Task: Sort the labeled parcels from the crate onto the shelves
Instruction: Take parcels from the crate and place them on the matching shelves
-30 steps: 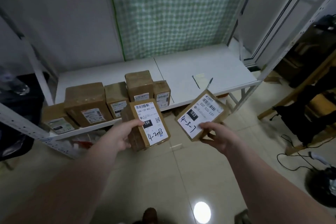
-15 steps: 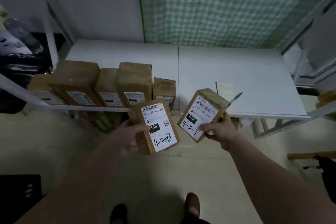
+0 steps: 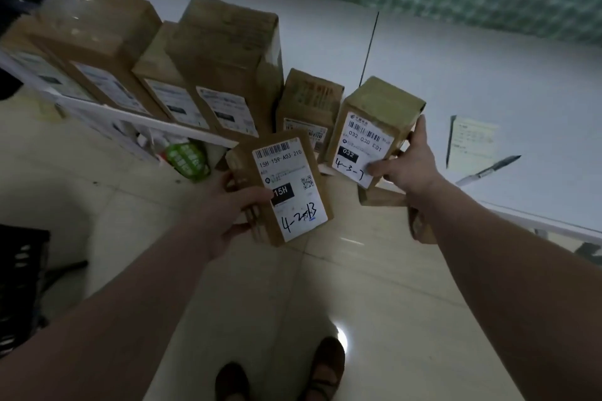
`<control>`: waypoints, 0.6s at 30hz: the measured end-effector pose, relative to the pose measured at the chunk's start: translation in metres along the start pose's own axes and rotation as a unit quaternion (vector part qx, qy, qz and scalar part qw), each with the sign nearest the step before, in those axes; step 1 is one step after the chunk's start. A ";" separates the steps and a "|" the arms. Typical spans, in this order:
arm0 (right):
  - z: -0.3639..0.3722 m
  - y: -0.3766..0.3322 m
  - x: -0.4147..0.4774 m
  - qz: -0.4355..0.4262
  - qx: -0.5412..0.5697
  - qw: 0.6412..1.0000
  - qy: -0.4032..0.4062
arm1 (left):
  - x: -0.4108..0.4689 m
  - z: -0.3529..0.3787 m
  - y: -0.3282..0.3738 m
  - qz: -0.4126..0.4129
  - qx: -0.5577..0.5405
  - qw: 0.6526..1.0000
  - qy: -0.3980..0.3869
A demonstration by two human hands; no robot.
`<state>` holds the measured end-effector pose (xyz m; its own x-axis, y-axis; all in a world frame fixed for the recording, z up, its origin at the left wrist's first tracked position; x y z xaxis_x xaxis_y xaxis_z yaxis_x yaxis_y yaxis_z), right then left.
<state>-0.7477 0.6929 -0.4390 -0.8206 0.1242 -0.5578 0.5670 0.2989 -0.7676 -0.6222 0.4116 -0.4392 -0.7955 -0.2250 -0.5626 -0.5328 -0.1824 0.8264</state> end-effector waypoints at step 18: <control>0.015 0.044 0.039 -0.041 -0.172 0.980 0.090 | 0.017 0.009 -0.047 0.055 -0.022 0.998 -0.011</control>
<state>-0.7537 0.6967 -0.4993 -0.8790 0.2428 -0.4105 0.4671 0.6115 -0.6387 -0.6132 0.4254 -0.4868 -0.8550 -0.2254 -0.4671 -0.4286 -0.1998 0.8811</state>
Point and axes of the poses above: each hand's wrist, its own x-axis towards the middle knuckle, its own z-axis out of the palm, y = z × x, the point moved 10 cm from there along x, towards the middle knuckle, and after that the axes turned 10 degrees about z, right-handed, at the moved point
